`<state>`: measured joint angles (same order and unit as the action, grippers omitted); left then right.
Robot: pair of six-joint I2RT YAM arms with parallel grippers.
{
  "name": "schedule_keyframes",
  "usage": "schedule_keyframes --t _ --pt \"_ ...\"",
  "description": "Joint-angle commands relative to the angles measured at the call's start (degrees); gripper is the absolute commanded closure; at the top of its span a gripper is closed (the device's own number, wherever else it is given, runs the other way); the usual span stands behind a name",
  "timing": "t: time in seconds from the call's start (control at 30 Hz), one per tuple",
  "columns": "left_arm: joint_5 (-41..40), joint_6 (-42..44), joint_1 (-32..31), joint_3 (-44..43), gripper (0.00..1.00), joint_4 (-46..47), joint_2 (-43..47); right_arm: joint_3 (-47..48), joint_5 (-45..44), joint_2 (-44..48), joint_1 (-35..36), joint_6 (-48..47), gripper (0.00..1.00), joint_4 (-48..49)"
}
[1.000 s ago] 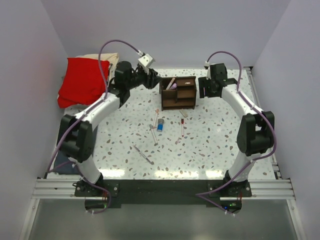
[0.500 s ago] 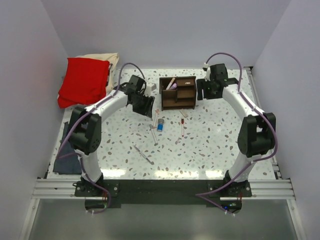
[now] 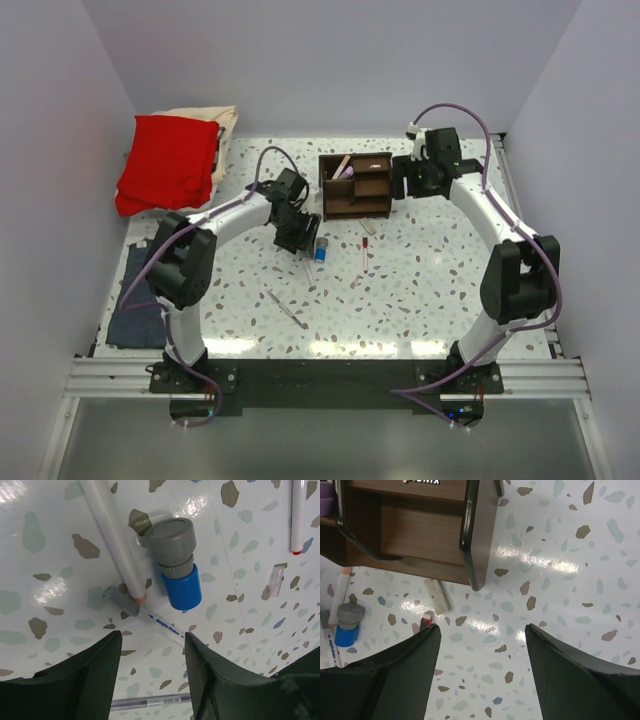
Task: Sort the stationery into containers
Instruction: Pick up the pen from the center of the board.
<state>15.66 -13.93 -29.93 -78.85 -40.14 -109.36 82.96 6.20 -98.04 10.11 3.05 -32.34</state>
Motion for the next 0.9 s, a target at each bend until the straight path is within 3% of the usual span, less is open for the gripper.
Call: schedule_keyframes --t 0.0,0.6,0.87 --pt "-0.98 -2.41 -1.36 0.27 0.43 -0.03 -1.99 -2.1 2.5 4.96 0.17 -0.59 0.27 2.45" --pt "-11.08 -3.38 -2.15 -1.31 0.59 -0.9 -9.38 -4.82 1.8 7.25 0.09 -1.64 0.27 2.28" --pt "-14.15 -2.85 -4.43 -2.8 0.56 -1.34 -11.13 -4.56 1.36 7.95 0.09 -2.26 0.26 2.19"
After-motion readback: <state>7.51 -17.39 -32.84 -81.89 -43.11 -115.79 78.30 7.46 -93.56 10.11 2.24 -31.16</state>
